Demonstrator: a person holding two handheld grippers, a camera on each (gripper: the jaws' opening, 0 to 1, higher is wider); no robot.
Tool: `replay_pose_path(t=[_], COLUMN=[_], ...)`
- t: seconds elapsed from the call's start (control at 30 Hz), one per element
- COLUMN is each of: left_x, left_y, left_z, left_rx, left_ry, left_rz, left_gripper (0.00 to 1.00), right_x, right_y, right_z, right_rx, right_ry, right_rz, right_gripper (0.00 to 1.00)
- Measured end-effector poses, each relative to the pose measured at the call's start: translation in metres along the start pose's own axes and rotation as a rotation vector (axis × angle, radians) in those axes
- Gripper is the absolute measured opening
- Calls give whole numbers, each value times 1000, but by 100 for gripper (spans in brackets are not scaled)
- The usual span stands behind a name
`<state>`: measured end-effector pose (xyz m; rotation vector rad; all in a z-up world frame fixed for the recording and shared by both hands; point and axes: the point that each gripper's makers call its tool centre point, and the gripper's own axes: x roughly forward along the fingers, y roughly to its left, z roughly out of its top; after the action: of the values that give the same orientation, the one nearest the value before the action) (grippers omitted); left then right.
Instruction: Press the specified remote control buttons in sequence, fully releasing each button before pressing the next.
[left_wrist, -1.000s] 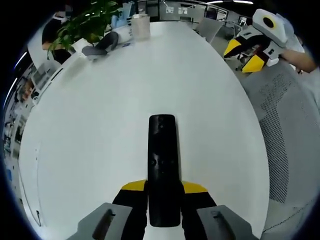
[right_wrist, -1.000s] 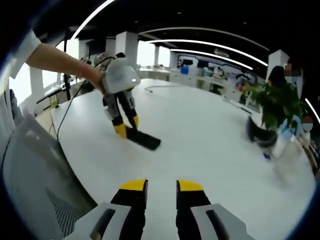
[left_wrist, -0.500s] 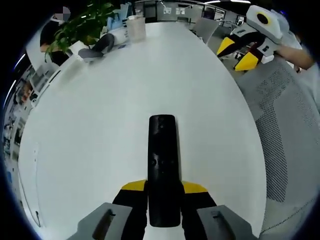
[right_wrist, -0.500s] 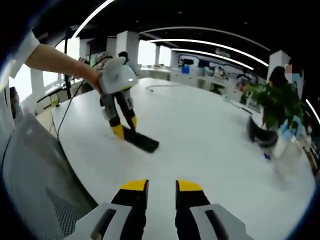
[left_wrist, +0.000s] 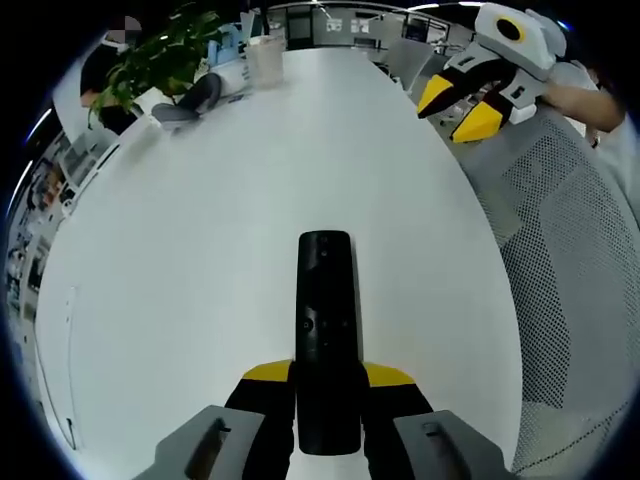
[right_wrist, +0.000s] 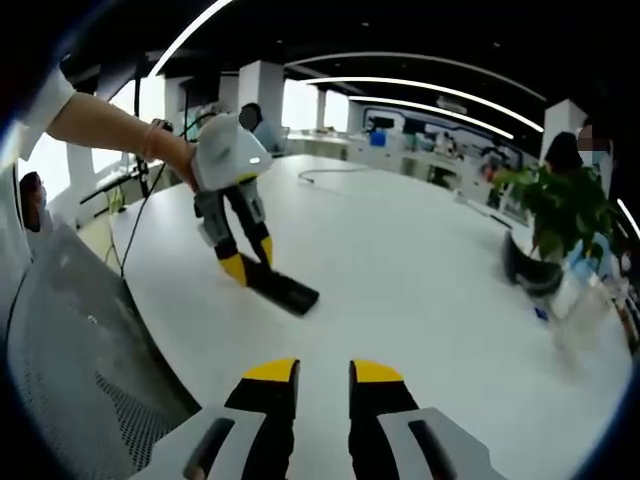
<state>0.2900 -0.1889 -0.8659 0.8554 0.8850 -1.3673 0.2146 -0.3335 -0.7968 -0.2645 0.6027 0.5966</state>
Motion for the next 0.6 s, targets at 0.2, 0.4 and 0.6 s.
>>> replay_pose_path(t=[0.2, 0.4, 0.6], left_x=[0, 1, 0], left_y=[-4, -8, -13], left_z=[1, 1, 0], left_rx=[6, 3, 10], left_ry=[0, -6, -22], left_rz=[-2, -1, -3], left_gripper=[24, 24, 24], right_x=[-1, -1, 2], right_y=[0, 0, 7], right_z=[0, 0, -1], right_rx=[-1, 2, -15], right_ry=[-1, 0, 13], right_rz=[-1, 0, 33], right_gripper=[17, 16, 16])
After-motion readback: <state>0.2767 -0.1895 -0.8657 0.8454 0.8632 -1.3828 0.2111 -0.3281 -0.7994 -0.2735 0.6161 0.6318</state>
